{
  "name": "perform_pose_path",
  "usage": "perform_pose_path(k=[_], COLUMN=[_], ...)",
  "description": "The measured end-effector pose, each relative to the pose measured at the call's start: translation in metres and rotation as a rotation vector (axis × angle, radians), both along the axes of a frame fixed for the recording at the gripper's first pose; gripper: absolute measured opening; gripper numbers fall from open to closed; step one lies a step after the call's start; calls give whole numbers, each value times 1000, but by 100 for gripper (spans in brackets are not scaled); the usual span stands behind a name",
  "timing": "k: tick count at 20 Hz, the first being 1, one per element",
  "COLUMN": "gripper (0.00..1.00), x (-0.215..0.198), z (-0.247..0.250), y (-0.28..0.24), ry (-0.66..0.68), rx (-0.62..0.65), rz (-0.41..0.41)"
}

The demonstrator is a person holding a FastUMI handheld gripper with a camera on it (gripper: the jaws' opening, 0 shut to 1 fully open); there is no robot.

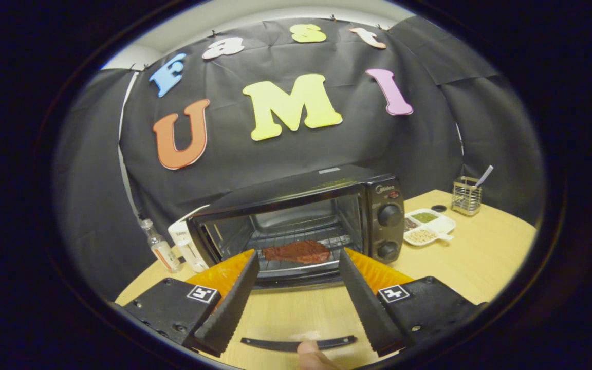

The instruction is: Open the toaster oven, put the food inside, and close the toaster oven door.

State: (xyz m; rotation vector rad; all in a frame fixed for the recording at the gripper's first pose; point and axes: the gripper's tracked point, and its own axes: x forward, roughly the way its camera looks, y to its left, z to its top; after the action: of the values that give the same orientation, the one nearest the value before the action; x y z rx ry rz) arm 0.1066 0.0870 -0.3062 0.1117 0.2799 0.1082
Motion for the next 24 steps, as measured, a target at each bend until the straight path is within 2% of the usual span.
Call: perform_pose_path(k=[3,8,13,15,20,24], gripper=[100,100,100,100,100,100], x=[-36,-72,-101,-106,-106,-95], z=[-23,-66,-100,-115,-149,-148], y=[-8,-6,8,16,18,19], ry=[72,181,281,324,446,433], rx=[-92,-85,-163,-171,-192,-206], rz=[-20,-13,50,70,51,33])
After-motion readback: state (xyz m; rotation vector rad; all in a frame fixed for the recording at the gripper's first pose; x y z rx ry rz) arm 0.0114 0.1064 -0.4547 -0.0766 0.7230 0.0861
